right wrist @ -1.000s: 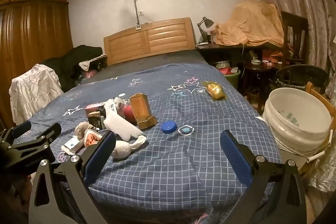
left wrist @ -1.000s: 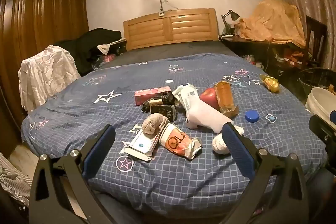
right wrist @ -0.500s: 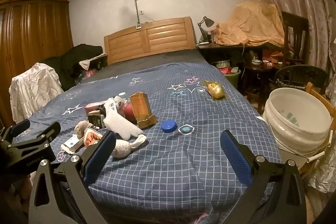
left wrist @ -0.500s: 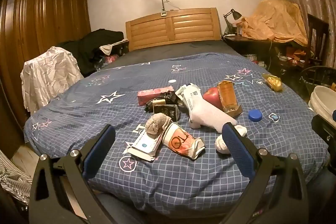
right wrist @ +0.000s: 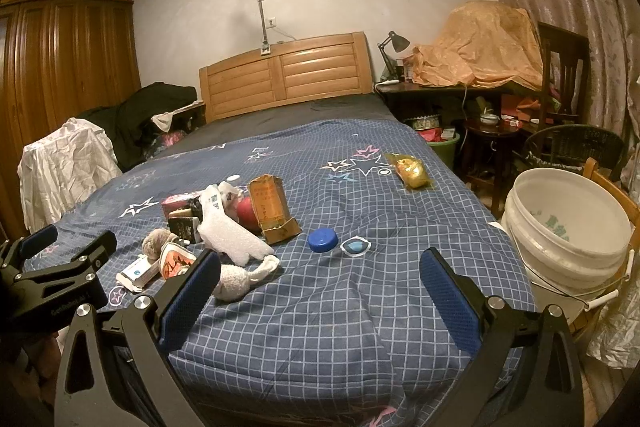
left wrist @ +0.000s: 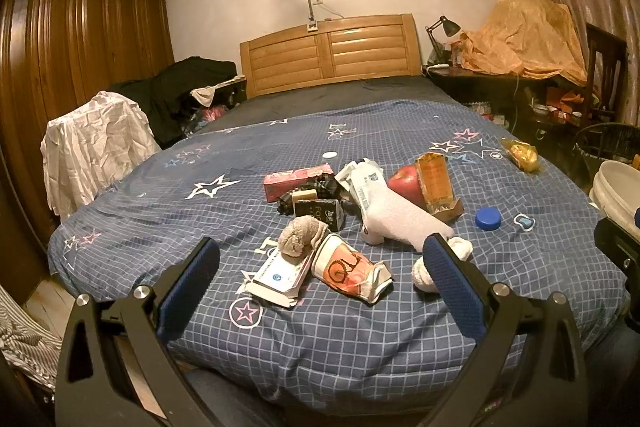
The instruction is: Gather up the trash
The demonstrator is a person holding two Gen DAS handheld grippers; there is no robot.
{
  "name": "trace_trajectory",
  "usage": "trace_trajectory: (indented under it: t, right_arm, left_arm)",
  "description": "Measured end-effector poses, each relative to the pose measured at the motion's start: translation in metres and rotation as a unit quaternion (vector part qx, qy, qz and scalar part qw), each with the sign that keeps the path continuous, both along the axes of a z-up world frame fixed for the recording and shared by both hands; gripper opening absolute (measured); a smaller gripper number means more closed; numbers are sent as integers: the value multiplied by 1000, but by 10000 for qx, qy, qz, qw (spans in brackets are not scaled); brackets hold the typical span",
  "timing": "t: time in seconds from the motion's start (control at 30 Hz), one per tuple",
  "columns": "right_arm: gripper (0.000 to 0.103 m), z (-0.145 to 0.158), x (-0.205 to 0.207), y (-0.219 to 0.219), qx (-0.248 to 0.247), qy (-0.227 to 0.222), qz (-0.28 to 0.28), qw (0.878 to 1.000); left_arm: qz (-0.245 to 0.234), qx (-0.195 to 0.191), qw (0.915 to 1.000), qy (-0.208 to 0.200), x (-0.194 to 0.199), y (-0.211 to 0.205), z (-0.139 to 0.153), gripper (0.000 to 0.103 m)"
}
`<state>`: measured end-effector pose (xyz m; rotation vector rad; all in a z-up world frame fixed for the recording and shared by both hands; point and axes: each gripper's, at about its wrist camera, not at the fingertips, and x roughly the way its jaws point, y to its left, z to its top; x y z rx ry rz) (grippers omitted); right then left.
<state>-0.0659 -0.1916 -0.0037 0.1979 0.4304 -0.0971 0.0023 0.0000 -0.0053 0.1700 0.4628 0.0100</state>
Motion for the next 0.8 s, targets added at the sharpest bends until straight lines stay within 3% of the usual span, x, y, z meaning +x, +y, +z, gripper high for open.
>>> trace_trajectory:
  t: [0.8]
  right_arm:
    - [99, -1, 1, 0, -14, 3, -3, 10000]
  left_arm:
    - [38, 89, 10000, 5, 1, -2, -3, 98]
